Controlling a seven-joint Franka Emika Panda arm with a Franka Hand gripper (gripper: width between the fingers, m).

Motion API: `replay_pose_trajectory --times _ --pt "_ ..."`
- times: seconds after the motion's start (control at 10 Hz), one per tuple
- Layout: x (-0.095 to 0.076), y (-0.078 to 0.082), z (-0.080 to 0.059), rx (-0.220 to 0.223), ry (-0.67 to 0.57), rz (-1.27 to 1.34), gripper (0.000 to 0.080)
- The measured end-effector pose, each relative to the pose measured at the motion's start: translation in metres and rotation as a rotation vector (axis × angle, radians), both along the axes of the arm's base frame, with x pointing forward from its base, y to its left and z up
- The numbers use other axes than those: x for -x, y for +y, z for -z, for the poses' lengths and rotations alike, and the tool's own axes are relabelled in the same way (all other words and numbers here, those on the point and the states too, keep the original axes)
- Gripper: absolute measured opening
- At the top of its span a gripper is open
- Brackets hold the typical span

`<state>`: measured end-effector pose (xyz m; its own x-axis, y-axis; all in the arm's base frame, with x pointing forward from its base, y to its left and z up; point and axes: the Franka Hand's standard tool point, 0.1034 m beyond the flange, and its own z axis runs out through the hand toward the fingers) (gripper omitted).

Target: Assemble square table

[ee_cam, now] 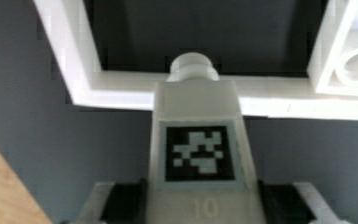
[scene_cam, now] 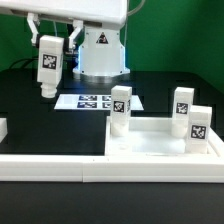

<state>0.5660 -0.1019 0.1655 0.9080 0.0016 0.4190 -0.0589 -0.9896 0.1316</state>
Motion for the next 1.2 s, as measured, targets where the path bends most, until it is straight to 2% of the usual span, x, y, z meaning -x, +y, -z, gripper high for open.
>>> replay_pose_trajectory --times 0.2,0.3,0.5,0.6,0.7,0.9,1.1,1.2 --pt "0.007 -0.001 0.008 0.033 -0.074 0.001 0.0292" --pt "0.007 0.027 0.019 -0.011 -0.065 0.025 0.0292" --pt "-0.017 0.086 0.031 -0.072 -0.078 0.038 0.0292" --pt "-0.028 0.113 0.031 -0.113 -0.064 0.065 0.0292" --pt "-0.034 0.132 0.028 -0.125 -0.056 0.056 0.0292" --pt "-0.032 0.124 0.03 -0.109 -0.054 0.048 0.0292" --pt "-0.032 0.126 0.03 -0.11 -0.054 0.045 0.0292" --pt "-0.03 0.121 0.03 -0.091 -0.048 0.015 0.0292"
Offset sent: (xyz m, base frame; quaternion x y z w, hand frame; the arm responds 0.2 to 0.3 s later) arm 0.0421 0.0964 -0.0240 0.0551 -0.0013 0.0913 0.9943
